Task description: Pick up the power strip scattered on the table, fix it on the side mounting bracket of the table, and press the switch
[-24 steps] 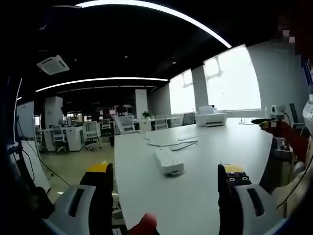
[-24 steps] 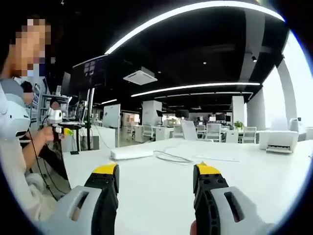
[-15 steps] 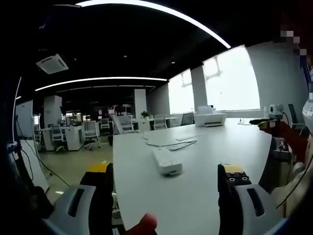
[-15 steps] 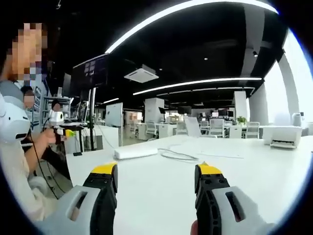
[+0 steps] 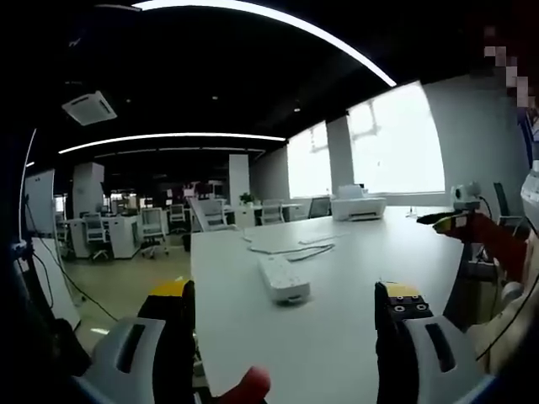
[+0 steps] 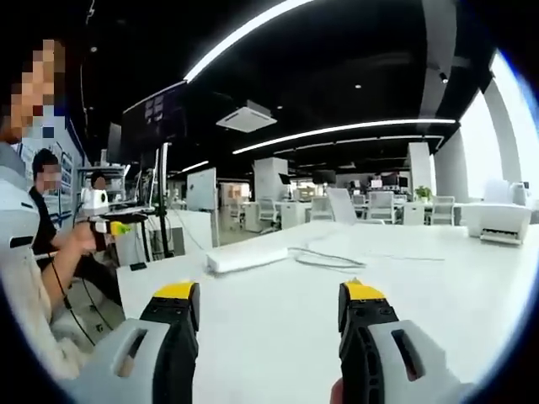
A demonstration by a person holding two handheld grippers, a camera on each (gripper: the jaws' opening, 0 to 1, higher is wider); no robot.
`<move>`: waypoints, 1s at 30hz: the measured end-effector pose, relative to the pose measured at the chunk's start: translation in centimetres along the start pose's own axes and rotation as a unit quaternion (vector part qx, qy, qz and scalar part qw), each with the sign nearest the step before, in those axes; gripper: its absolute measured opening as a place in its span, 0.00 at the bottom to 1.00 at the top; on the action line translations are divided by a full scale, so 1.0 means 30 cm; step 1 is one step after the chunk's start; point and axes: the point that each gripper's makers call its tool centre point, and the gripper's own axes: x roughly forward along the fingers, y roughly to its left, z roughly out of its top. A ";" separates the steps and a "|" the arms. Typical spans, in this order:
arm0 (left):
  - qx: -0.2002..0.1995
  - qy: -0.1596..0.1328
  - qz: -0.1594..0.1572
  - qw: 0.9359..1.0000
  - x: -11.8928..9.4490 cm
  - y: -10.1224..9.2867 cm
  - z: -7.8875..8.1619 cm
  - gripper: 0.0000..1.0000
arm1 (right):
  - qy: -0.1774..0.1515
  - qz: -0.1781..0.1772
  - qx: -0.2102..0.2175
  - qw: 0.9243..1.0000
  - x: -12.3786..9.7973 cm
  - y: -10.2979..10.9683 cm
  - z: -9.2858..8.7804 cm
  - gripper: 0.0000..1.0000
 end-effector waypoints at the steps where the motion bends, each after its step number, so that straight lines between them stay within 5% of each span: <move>1: -0.001 -0.001 0.000 1.000 -0.001 0.000 0.001 0.91 | 0.001 0.001 0.001 1.000 0.014 0.010 -0.001 0.64; 11: -0.008 -0.006 -0.004 1.000 -0.005 -0.002 0.008 0.91 | 0.011 0.017 0.001 1.000 0.162 0.127 -0.035 0.66; 30: -0.022 -0.014 -0.002 1.000 -0.021 0.020 0.014 0.90 | 0.018 0.005 0.005 1.000 0.349 0.229 -0.061 0.67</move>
